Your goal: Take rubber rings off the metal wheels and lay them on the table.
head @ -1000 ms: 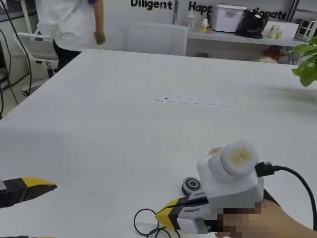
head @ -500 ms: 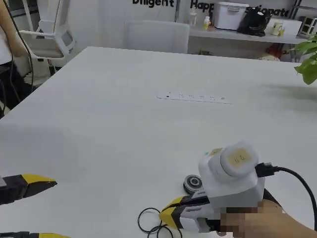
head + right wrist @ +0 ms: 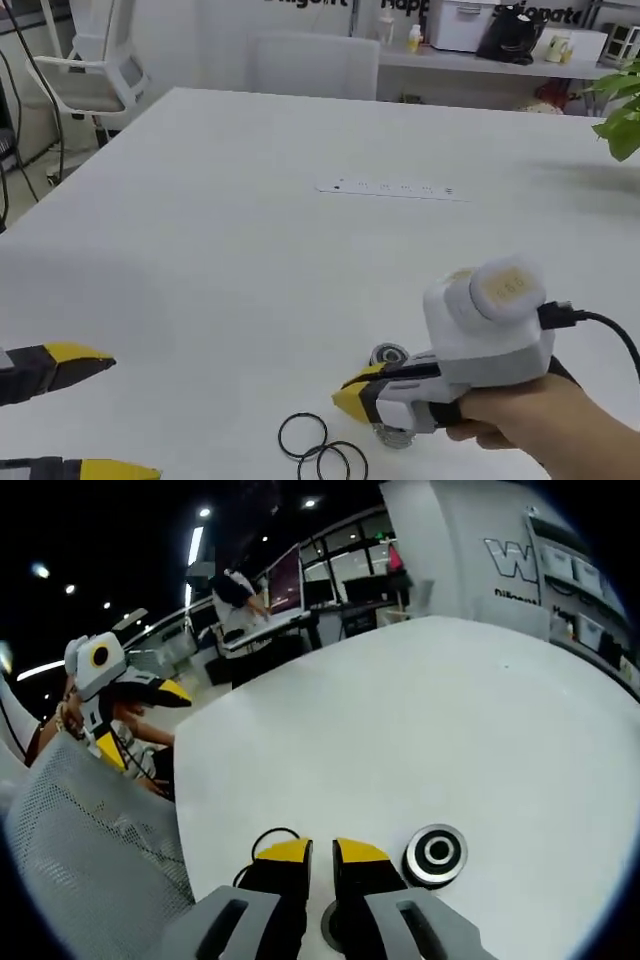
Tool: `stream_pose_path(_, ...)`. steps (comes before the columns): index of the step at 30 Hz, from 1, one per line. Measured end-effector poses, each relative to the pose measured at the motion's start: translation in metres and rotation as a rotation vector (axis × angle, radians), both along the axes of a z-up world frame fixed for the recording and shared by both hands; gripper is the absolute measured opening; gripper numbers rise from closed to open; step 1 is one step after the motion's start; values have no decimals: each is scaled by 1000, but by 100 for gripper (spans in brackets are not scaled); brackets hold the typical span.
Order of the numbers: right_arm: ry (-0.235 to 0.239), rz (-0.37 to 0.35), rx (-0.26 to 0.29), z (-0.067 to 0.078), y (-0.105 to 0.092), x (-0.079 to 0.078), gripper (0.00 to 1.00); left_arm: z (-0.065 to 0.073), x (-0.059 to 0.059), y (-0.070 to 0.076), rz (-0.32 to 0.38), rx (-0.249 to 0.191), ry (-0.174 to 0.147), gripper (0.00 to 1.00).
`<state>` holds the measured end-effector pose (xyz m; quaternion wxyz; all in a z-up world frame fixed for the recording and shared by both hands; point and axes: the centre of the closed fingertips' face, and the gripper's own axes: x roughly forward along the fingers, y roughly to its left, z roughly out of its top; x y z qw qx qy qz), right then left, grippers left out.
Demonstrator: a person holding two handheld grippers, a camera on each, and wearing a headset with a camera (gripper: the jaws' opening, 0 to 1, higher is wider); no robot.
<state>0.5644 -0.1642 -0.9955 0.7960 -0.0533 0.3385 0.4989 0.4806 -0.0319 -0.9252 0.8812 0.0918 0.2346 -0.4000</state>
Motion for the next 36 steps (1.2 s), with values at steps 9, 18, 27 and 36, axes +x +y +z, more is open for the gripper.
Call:
stream_pose_path(9, -27, -113, 40, 14, -23, 27, 6, 4, 7, -5, -14, -1, -9, 64)
stream_pose_path(18, -29, -232, 17, 8, -60, 51, 6, 20, 31, -16, -66, 10, -54, 63)
stream_pose_path(27, 16, -301, -6, -7, -87, 59, 8, 47, 64, -34, -143, 38, -136, 63)
stream_pose_path(36, 26, -275, -19, -13, -91, 54, 11, 63, 94, -70, -260, 43, -182, 62)
